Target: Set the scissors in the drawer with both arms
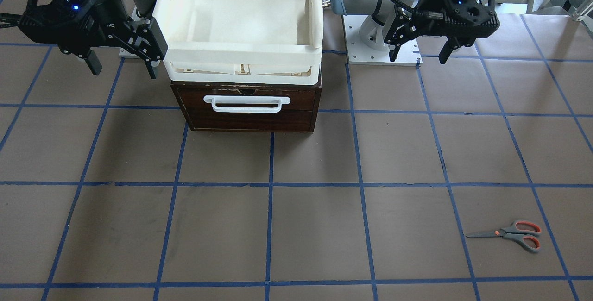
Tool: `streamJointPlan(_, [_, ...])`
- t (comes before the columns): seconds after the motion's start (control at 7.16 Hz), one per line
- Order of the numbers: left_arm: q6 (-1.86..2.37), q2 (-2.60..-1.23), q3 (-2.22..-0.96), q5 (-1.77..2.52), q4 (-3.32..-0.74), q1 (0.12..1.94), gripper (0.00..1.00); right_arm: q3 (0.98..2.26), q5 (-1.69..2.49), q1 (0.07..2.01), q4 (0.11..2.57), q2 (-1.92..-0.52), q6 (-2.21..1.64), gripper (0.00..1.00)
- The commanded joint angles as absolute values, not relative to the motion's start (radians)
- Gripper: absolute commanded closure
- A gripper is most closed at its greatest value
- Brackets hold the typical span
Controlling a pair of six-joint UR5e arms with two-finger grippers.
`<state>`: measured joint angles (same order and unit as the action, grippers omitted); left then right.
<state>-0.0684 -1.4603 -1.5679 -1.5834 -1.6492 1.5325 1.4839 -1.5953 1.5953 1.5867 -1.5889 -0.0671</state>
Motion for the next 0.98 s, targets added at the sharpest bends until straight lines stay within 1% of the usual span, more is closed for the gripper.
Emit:
streamJointPlan(0.0, [-0.069,-1.459,-1.568,-1.575,-1.649,1.532,0.0,1.485,-1.597,1.597,1.624,-1.583,-0.072,0.0])
streamJointPlan(0.14, [-0.083,-1.459,-1.568,-1.588,-1.652,1.526,0.04,1.486,-1.601,1.597,1.628,-1.582,-0.098,0.0])
streamJointPlan(0.28, [-0.273,-1.465,-1.563,-1.589,-1.648,1.505,0.04,1.493,-1.609,1.6,1.699,-1.578,-0.215,0.0])
streamJointPlan(0.42, [-0.442,-1.492,-1.568,-1.589,-1.619,1.438,0.05,1.508,-1.612,1.603,1.701,-1.556,-0.499,0.0])
streamJointPlan(0.56, [-0.639,-1.534,-1.568,-1.576,-1.556,1.33,0.05,1.514,-1.609,1.615,1.692,-1.53,-0.742,0.0])
streamJointPlan(0.84, [-1.116,-1.645,-1.568,-1.588,-1.438,1.25,0.05,1.52,-1.612,1.676,1.689,-1.479,-1.058,0.0])
